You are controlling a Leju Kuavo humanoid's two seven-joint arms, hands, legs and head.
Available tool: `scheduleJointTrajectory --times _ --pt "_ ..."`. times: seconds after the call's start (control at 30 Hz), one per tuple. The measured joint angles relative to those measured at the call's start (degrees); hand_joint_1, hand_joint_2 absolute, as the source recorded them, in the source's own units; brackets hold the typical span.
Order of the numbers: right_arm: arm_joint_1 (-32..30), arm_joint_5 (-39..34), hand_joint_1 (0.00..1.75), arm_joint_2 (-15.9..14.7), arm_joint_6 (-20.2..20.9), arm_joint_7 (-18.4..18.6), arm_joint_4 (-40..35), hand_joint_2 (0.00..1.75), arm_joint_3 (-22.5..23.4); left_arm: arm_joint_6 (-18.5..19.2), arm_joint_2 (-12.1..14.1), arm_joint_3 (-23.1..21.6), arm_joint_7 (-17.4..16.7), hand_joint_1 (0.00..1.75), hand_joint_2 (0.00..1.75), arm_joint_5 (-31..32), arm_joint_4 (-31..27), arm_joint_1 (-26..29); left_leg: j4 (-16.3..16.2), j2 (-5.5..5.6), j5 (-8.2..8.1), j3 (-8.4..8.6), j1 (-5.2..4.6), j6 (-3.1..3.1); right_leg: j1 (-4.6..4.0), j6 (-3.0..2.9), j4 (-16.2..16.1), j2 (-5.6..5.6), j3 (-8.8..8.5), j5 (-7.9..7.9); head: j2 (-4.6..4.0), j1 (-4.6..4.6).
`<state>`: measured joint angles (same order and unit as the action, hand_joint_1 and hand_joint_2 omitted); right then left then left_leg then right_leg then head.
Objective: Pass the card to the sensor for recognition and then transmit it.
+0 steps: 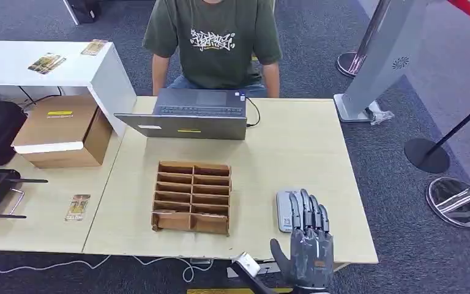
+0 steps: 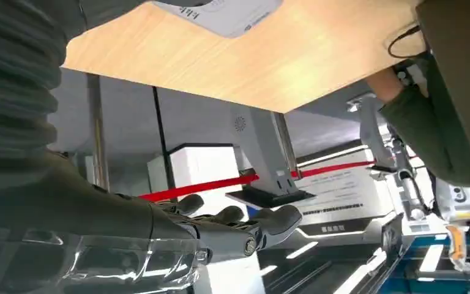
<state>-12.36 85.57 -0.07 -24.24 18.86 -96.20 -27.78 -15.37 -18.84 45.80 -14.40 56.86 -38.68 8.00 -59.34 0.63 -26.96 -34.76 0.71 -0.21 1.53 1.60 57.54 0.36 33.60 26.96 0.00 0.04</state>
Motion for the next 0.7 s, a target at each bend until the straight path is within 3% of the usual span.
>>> scheduleJointTrajectory --times 0.3,0.7 --pt "1.1 -0.4 0.00 0.0 0.1 -1.9 3.1 1.75 -1.0 0.7 -0.3 -10.8 -3.0 0.00 0.00 -4.8 -6.1 4.6 0.0 0.02 0.00 0.00 0.02 0.01 -0.02 0.04 0.0 -0.03 -0.03 0.04 0.00 0.04" --pt "3.3 -0.7 0.00 -0.2 0.0 -3.0 6.1 1.75 -2.7 0.5 -0.7 -14.5 -3.5 0.00 0.00 -6.6 -8.2 6.4 0.0 0.02 0.00 0.00 0.01 0.01 -0.02 0.04 0.0 -0.03 -0.03 0.04 0.00 0.04"
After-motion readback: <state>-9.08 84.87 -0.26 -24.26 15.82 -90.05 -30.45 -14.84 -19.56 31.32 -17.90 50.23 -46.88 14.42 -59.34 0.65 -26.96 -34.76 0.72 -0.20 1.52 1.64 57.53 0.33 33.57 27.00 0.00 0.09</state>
